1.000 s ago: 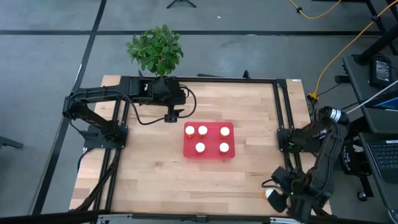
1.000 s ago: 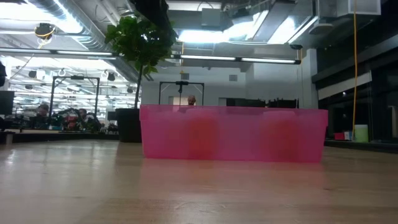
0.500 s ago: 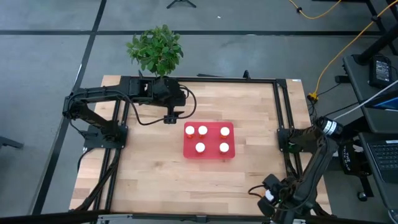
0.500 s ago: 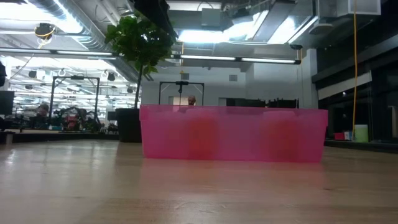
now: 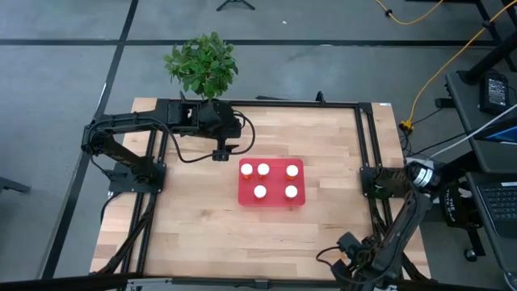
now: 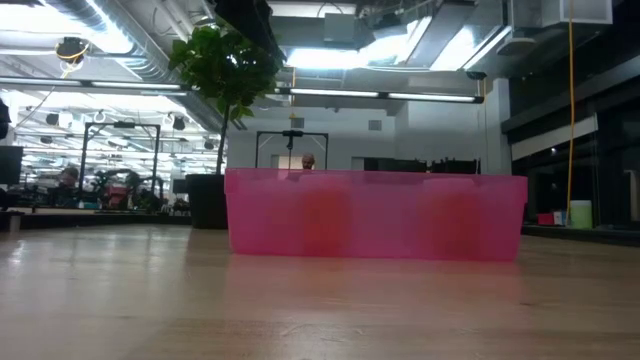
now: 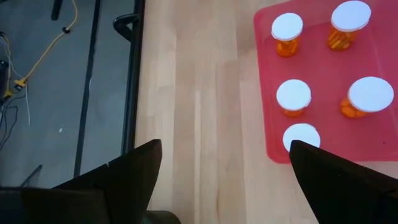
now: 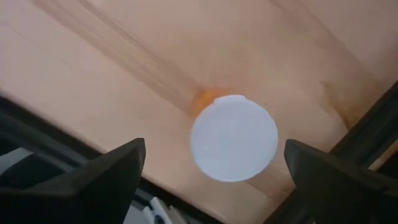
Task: Pick and place pill bottles into a basket
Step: Put the orange pill bottle into the red bin
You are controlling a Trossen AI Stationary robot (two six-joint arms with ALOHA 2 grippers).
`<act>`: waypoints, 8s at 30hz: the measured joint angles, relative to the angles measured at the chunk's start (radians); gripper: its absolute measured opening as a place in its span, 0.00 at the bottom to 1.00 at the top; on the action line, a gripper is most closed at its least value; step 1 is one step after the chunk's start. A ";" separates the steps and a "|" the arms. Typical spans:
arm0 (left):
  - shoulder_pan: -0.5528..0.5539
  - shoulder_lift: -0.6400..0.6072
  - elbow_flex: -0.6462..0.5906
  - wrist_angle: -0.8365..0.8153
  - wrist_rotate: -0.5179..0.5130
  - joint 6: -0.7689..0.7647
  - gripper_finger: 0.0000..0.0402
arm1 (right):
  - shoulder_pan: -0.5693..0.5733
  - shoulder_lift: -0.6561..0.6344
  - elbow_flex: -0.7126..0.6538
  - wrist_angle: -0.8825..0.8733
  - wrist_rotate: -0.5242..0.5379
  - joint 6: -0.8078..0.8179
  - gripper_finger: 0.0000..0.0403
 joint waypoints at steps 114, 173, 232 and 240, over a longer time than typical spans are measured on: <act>0.000 0.001 0.000 -0.030 0.053 -0.010 0.93 | -0.568 -0.312 -0.623 0.814 -0.071 -0.681 0.64; 0.014 0.001 0.000 -0.055 0.098 -0.018 0.93 | -0.710 -0.282 -0.618 0.694 -0.143 -0.608 0.61; -0.129 0.000 0.000 0.173 -0.213 -0.088 0.93 | -0.652 -0.437 -0.029 0.316 0.944 -1.433 0.47; -0.242 0.000 0.000 0.395 -0.231 0.015 0.93 | -0.771 -0.531 -0.135 0.729 0.829 -1.860 0.47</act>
